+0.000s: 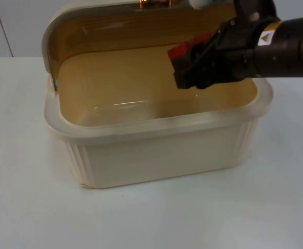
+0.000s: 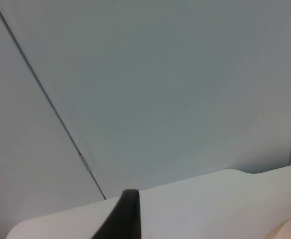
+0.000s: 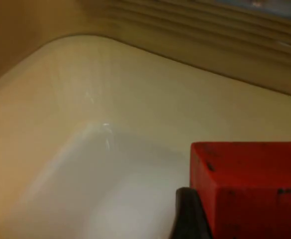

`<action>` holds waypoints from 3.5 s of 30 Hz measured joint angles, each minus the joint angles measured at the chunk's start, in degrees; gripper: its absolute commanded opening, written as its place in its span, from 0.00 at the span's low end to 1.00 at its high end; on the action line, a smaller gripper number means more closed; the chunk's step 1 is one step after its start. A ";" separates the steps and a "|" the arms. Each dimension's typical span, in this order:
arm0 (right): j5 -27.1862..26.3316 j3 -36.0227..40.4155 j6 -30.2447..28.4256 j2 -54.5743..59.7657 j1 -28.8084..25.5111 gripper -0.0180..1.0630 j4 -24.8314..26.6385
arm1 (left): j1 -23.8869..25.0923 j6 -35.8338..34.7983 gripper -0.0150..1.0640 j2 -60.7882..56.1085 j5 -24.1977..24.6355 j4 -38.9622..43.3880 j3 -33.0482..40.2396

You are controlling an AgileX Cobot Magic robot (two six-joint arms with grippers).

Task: Open the box lid with the left hand, place the block into the box with the right hand, then close the box lid with the left hand.

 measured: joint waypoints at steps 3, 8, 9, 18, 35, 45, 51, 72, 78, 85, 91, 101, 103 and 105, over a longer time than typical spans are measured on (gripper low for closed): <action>0.00 -2.10 0.00 2.34 0.00 0.02 1.07 | 0.00 0.00 0.98 0.00 0.00 0.00 0.00; 0.11 -2.92 0.00 4.13 0.00 0.06 1.46 | 0.00 0.00 0.98 0.00 0.00 0.00 0.00; 0.23 -2.97 0.00 4.22 0.00 0.11 1.46 | 0.00 0.00 0.98 0.00 0.00 0.00 0.00; 0.23 -3.20 0.00 4.34 0.00 0.79 1.46 | 0.00 0.00 0.98 0.00 0.00 -0.10 0.00; 6.74 -3.20 0.00 2.98 0.00 0.94 1.46 | 0.00 0.00 0.98 0.00 0.00 -0.10 0.00; 14.00 -3.20 2.48 -10.59 0.00 0.94 1.68 | 0.00 0.00 0.98 0.00 0.00 -0.22 0.00; 16.23 -4.13 3.01 -21.05 0.00 0.94 1.54 | 0.00 0.00 0.98 0.00 0.00 -0.54 0.00; 21.03 -6.98 -0.90 -42.05 -13.56 0.94 1.47 | 0.00 0.00 0.98 0.00 0.09 -0.54 0.00; 28.83 -14.44 -0.90 -42.21 -28.41 0.94 1.47 | 0.00 0.00 0.98 0.00 0.09 -0.64 0.00; 38.88 -22.86 1.04 -42.33 -38.93 0.94 0.76 | 0.00 0.00 0.98 0.00 0.09 -0.64 0.00; 46.77 -29.04 8.78 -38.16 -42.89 0.94 -8.58 | 0.00 0.00 0.98 0.00 -0.14 -0.64 0.00; 51.07 -29.84 10.78 -28.59 -42.95 0.94 -9.74 | 0.00 0.00 0.98 0.00 -0.37 -0.76 0.00; 51.07 -29.84 10.69 -27.61 -42.95 0.94 -9.08 | 0.00 0.00 0.98 0.00 -0.37 -0.76 0.00; 51.07 -29.84 10.69 -27.34 -42.95 0.94 -8.96 | 0.00 0.00 0.98 0.00 -0.37 -0.76 0.00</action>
